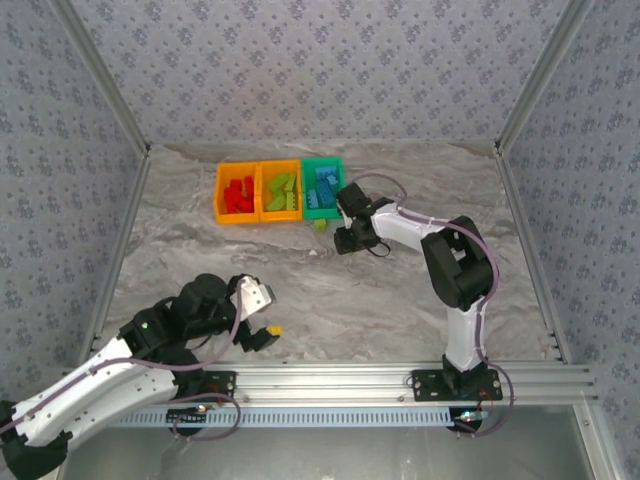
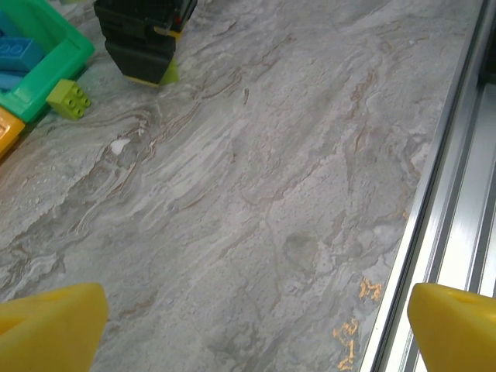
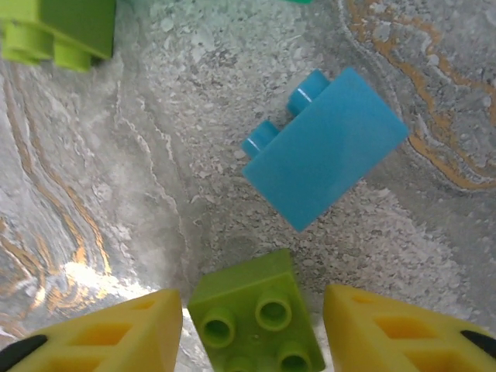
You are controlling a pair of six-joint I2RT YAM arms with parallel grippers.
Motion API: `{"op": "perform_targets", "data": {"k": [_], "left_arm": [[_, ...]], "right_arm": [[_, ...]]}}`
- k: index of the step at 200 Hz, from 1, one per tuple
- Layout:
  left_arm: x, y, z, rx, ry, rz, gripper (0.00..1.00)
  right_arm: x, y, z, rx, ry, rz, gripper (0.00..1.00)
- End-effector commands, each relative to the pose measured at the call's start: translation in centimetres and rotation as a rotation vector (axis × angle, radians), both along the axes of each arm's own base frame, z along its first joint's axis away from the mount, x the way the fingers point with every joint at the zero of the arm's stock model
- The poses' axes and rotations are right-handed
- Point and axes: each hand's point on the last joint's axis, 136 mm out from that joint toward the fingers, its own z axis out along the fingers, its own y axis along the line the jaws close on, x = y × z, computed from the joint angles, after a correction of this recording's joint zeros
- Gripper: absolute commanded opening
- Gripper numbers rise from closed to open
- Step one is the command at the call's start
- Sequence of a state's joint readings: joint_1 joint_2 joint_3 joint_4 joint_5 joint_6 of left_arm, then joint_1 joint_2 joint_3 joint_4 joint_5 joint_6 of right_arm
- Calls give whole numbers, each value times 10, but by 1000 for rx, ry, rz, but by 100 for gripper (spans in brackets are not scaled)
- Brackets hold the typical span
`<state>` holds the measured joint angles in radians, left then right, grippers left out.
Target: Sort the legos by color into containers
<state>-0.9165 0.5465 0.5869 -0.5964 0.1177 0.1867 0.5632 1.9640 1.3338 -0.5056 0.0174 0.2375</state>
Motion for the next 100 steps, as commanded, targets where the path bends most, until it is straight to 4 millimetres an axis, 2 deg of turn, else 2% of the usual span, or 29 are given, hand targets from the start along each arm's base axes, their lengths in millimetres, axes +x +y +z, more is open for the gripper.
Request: {"op": "perform_targets", "data": {"k": [1,24,41,49,82,100], "left_arm": [[-2,-9,9,-39,-33,-49,99],[2,-7,14,-62,-42,-17,99],[9,-4,22,-103,-47,43,99],[14,-1,25,-117,-53,76,99],[40,23,43,-190,-95,281,99],[48,35,54,-247,-124,346,99]], "right_arm": [[-16,-5,-7,-31,49,9,40],[-22,-3,14,-56,5,2,34],[-23,6,46,-41,-76,10,32],[-29,9,61,-46,-91,23,31],[-37,45,138,46,-252,57,31],[-32,69,168,132,-332,49,32]]}}
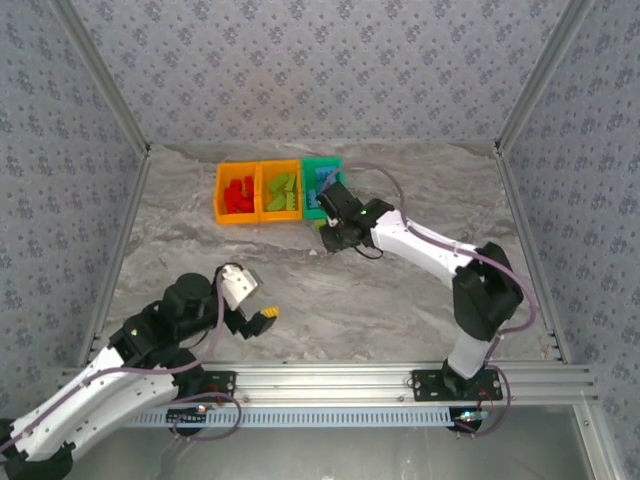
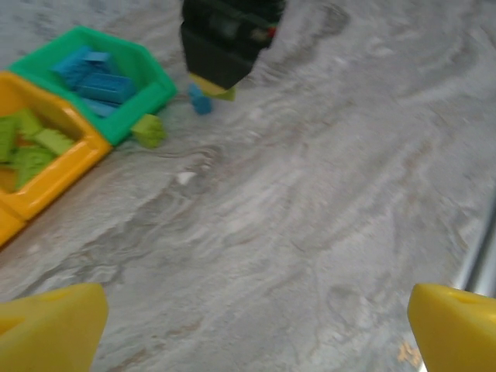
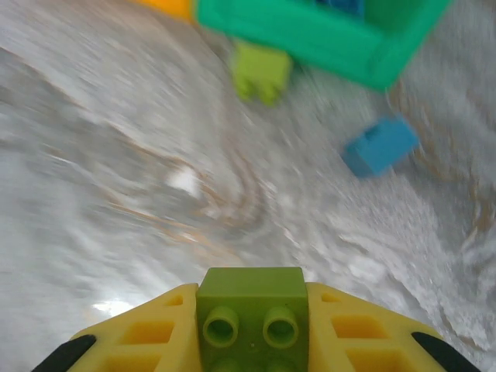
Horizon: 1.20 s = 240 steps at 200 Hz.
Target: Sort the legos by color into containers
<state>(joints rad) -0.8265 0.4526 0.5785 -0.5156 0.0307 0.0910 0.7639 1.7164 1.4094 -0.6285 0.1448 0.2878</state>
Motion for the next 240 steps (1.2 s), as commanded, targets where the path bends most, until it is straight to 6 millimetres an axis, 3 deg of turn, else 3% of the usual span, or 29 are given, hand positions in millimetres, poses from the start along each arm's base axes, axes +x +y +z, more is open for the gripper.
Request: {"op": "perform_targets", "data": {"k": [1,32,64,91,105,126,138,159,177,204,240], "left_arm": [[17,16,22,-105,-52,133,99],[25,35,30,-129,-102,223,99],[29,41,29,-123,-102,264,99],[30,41,27,-104,-106,265,99],[32,41,25,-90,-113,264,99],[34,42,24,-78,-116,271,99],[35,43,24,-72,-112,282,99],[39,49,22,-73,-103,328,99],[43,53,20,-69,-85,373,99],[52,64,19,-41,-22,483,99],[76,84,21,-43,139,792,93]], "right_arm": [[8,17,49,92,-110,-45,32],[51,46,70,165,-206,-110,32],[108,90,55,170,-221,-98,32],[147,123,28,163,-197,-78,32],[162,135,14,173,-189,-73,37],[179,142,18,218,-208,-77,55],[182,138,28,239,-211,-83,58],[170,126,48,232,-194,-98,59],[144,117,71,210,-193,-71,59],[89,96,102,184,-198,-15,61],[1,47,105,200,-151,27,67]]}}
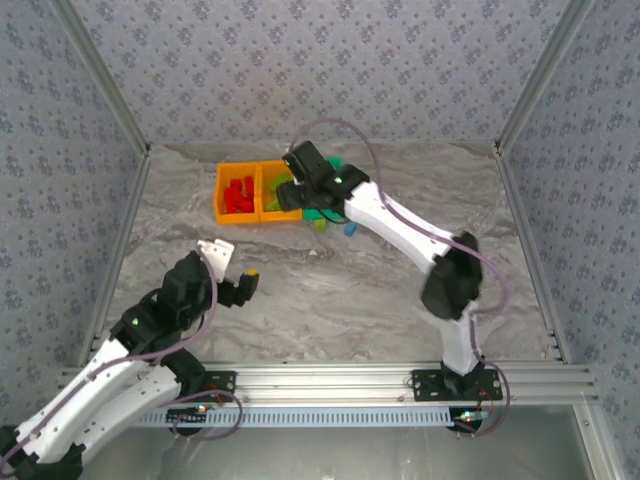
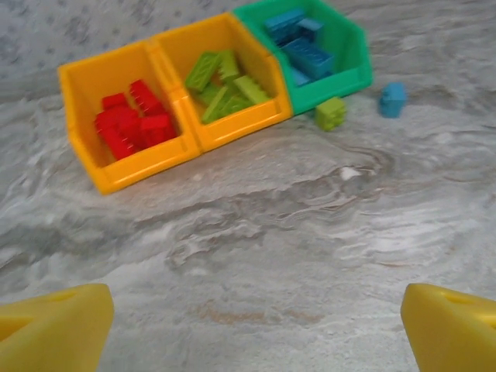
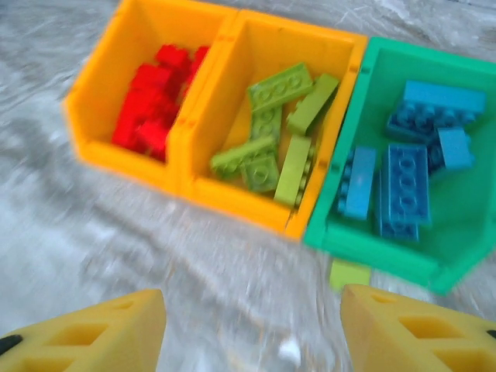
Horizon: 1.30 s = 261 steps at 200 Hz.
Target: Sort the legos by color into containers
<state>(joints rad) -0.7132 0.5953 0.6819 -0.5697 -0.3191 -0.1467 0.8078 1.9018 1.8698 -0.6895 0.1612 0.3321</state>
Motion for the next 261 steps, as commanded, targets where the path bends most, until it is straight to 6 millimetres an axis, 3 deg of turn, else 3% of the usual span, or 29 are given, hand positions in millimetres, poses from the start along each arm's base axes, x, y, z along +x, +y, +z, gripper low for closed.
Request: {"op": "perform_targets", "data": {"k": [1,20,53,77,80,91,144,167,208,245,261], "left_arm": [[16,22,13,-67,62,268,93],[29,3,4,-147,165,328,92],[60,-48,-21,-296,343,395,88],[85,-92,-37,-326,429,376,86],[88,-97,-39,-323,435,375,86],[100,-115,-49,-293,444,376,86],[159,-176,-101,-172,441,429,85],[185,-176,-113,-123,386,488,88],[211,-183,-149,-122,444,482,86],[216,-188,-170,-103,483,467,75],[215,-190,-175,-105,493,460,64]], "right_arm": [[-48,-26,13,27,-2,31,67],[-93,-57,18,50,16,32,72],[-164,-102,20,63,50,40,80],[-199,-131,18,79,83,11,82],[-203,-137,8,62,97,3,82],[-212,-150,2,64,101,-25,83],[-228,-190,-2,159,66,-135,91],[-230,-195,-2,159,65,-143,96],[-232,-197,-6,140,75,-135,100],[-230,-194,-3,154,66,-130,100],[-229,-194,-3,152,60,-134,100]]}}
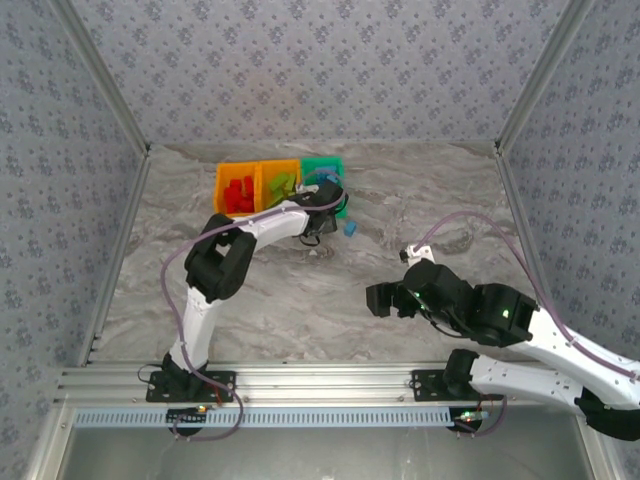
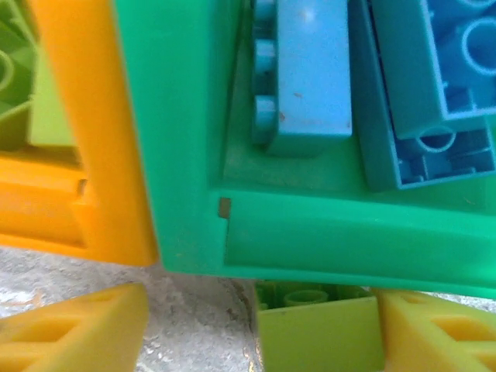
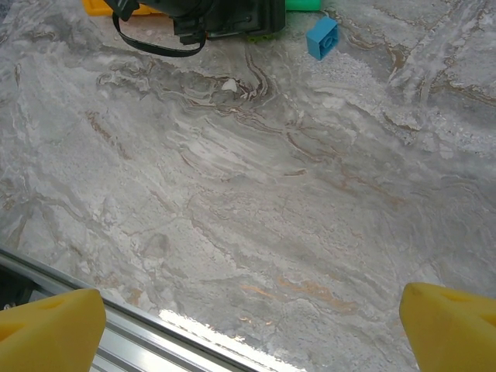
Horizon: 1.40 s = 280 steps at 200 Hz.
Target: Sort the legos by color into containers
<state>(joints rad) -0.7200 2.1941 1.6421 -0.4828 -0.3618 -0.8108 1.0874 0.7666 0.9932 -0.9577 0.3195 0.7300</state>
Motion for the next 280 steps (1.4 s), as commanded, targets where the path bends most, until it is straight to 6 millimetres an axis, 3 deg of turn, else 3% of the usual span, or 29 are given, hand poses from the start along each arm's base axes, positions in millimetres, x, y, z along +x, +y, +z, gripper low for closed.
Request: {"op": "perform_targets", "data": {"k": [1,47,79,106,118,133,154,184,205,224,228,258,280], "left_arm": [[4,-11,1,-25,-2,-24,63],[-8,-9,8,-57,19,-36,29],[-29,-5,52,-131,-2,-68,22],[-38,18,116,-128,-124,-95,22],[-34,33,141,-119,-188,-92,22],[-21,59,159,-105,-231,-52,23],[6,86,163,-111,-231,-6,23],[52,90,153,-85,-190,-32,25],[81,93,149,-67,-191,-22,34],[96,94,149,-67,-179,-16,44],[100,93,158,-76,-196,-18,45],[86,90,180,-124,-205,-29,47],[41,93,185,-164,-179,-45,46]], "right_arm": [[2,-3,-1,-8,-12,-26,100],[5,7,0,4,-4,-14,100],[6,21,5,44,-3,11,100],[9,24,11,66,-20,2,100],[11,25,12,72,-26,-4,100],[11,25,12,77,-28,-7,100],[10,24,9,74,-20,-12,100],[7,15,3,49,-4,-21,100],[6,4,4,29,-13,-42,100],[4,-4,5,29,-16,-58,100],[4,-5,5,31,-17,-60,100],[7,-7,8,36,-44,-75,100],[16,2,12,26,-74,-70,100]]}}
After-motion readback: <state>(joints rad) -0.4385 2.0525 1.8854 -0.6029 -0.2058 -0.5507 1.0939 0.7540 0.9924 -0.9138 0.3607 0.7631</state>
